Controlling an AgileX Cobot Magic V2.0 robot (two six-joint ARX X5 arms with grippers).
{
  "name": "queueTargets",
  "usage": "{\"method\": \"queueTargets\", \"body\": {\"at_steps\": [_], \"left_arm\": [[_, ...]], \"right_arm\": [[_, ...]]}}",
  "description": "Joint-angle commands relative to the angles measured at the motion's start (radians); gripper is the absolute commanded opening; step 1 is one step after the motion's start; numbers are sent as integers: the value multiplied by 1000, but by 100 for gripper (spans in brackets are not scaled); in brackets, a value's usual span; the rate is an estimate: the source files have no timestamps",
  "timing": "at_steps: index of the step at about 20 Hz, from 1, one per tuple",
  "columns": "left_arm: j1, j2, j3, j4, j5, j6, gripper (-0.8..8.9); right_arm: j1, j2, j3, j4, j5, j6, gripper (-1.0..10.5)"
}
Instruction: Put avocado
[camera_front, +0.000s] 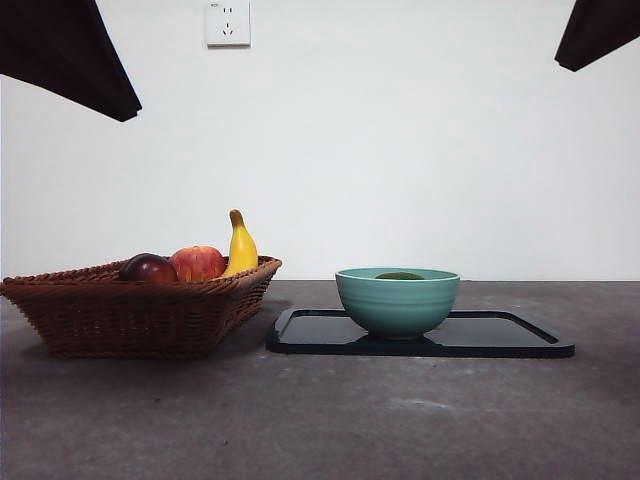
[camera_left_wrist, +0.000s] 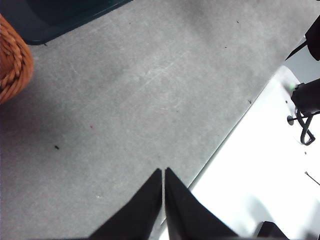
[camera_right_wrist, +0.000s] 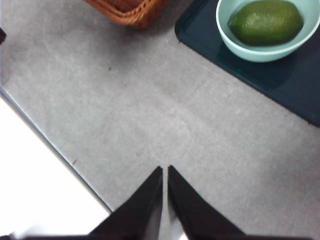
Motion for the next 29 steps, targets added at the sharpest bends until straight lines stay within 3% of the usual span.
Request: {"method": "queueTargets", "body": {"at_steps": [1,4,6,9,11,16,20,29], "left_arm": [[-6,4,11,4,5,9,7],[-1,-4,11,18,-11,33,7],[36,-35,11,98,-103,40,7],[132,-143,-3,326,-267,100,7],[214,-241,-50,479,-318,138,7],[418,-531,-333,778,-524,143,7],[503,-764,-578,822,-630,143,7],[536,-1030,-892,782,-639,132,7]], "right_arm": [[7,6,9,13,-2,10,9],[7,6,9,13,-2,10,9],[7,6,9,13,-2,10,9],[7,6,9,13,-2,10,9],[7,6,9,13,-2,10,9],[7,6,9,13,-2,10,9],[7,6,9,13,-2,10,9],[7,6,9,13,-2,10,9]]}}
